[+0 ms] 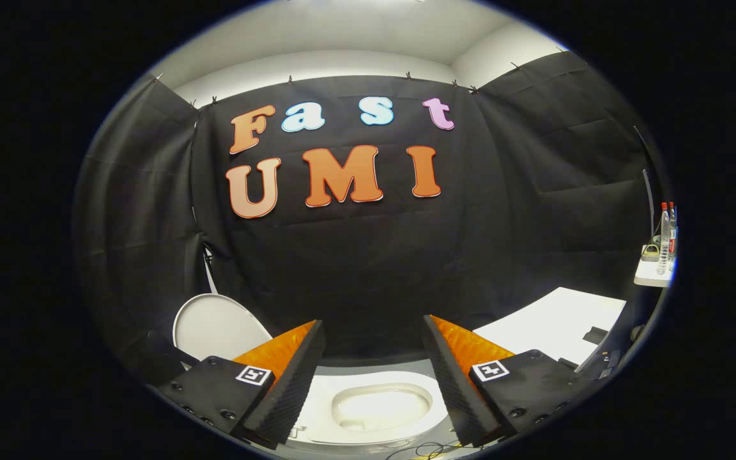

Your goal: Open the toilet lid.

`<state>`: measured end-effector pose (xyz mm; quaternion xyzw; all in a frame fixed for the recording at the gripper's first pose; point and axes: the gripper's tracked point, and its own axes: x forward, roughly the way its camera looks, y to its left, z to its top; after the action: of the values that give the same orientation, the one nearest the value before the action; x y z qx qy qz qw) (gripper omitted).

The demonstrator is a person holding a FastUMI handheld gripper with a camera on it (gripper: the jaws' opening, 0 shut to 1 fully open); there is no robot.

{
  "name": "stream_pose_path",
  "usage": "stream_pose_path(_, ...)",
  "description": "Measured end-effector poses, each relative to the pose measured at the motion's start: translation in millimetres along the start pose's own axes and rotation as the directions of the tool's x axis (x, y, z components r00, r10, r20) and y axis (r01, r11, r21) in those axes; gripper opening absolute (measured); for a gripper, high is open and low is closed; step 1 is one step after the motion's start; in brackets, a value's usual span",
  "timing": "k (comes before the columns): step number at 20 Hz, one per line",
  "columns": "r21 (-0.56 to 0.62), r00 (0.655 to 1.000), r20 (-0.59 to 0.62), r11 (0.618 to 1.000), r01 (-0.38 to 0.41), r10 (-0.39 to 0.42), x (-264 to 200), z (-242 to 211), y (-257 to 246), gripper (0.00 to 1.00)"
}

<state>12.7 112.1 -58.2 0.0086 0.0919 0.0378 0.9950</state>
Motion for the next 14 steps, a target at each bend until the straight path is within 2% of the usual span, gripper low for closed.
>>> stream_pose_path(14, 0.001, 1.0, 0.005, 1.0, 0.029, -0.029, 3, 2, -17, 0.98)
